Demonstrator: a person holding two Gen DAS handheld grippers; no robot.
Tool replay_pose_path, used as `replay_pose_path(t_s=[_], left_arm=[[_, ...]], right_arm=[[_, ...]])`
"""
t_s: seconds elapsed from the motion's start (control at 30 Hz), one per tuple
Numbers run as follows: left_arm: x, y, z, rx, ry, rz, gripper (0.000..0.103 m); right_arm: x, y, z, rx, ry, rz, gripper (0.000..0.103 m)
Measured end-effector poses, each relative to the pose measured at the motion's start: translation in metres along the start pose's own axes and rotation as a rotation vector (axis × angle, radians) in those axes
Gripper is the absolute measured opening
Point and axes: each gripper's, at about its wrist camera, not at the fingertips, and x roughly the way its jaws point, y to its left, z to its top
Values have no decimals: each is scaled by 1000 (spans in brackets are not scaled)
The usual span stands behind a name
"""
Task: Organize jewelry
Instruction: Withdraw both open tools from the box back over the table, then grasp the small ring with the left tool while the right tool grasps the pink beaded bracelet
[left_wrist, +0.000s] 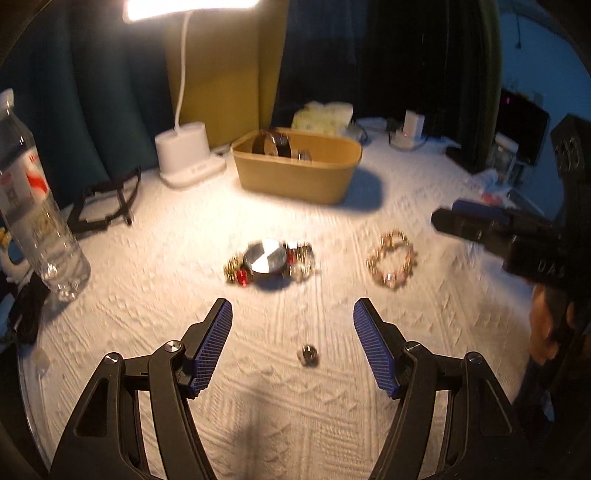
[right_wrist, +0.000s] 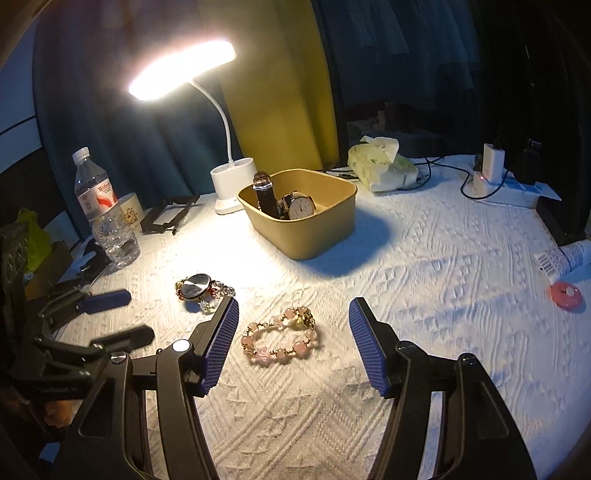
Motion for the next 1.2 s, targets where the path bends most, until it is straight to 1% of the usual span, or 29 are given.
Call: replay_pose_path(t_s=[0.13,0.2,0.27,0.4,0.43,0.47,0.63,0.77,0.93,1.2], left_arm=[[3,-6,-7,24,29,0,71],[6,-8,-10,36,47,-6,61],[12,-9,-12,35,70,-6,43],[20,-9,-15,32,104,-11,25],[21,-9,-15,34,108,-17,18],[21,-9,-15,34,107,-24,15],[19,-7,-14,15,91,-54,15],[13,0,-11,-20,48,-81,15],[3,11,-5,-59,-16,-107,15],[-2,33,2,-118,-75,-138,15]], right_arm=[[3,-5,-3,13,9,1,62],[5,-6,-4,18,16,3,62],[7,-7,-4,20,20,5,62],[9,-7,-4,17,24,5,62],[10,-7,-4,18,26,2,62],[11,-8,-4,21,28,0,62],[16,-9,-4,21,46,-7,62],[21,-6,-3,20,63,-3,62],[38,1,-4,13,137,4,62],[58,10,0,-4,205,-19,62]])
